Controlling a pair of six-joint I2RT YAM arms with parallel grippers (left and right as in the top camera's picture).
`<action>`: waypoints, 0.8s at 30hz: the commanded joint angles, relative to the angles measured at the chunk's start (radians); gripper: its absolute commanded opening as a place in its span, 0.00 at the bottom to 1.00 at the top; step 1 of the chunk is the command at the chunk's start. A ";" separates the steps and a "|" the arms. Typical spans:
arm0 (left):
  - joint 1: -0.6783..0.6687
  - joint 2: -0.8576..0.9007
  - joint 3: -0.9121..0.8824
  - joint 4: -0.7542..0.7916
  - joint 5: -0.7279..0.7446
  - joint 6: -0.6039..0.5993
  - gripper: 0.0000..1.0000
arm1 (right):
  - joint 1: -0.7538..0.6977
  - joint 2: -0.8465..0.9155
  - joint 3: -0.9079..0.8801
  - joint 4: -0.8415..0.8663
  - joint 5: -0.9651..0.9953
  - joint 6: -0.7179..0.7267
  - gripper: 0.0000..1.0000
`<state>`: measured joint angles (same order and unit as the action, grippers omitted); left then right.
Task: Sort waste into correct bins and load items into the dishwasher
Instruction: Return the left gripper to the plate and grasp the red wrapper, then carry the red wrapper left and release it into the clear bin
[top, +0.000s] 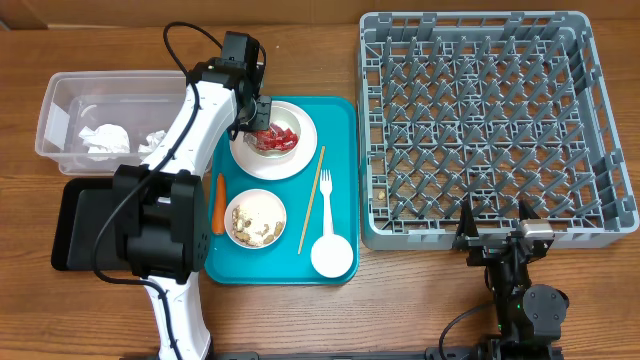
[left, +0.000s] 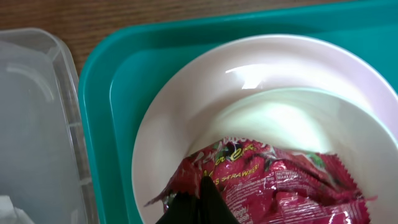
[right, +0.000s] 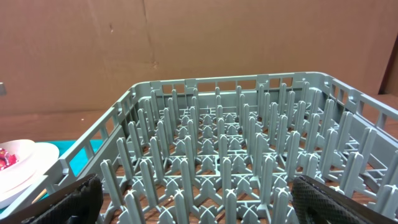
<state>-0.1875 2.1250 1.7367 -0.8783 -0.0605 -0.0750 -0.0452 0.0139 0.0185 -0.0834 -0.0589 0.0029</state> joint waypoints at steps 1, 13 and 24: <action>0.005 -0.026 0.039 -0.020 0.009 -0.024 0.04 | -0.005 -0.011 -0.011 0.002 0.013 -0.004 1.00; 0.019 -0.266 0.054 0.011 0.009 -0.159 0.04 | -0.005 -0.011 -0.011 0.002 0.013 -0.004 1.00; 0.143 -0.386 0.054 -0.021 0.005 -0.206 0.04 | -0.005 -0.011 -0.011 0.002 0.013 -0.004 1.00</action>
<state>-0.0845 1.7493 1.7741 -0.8818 -0.0601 -0.2417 -0.0452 0.0139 0.0185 -0.0834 -0.0589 0.0029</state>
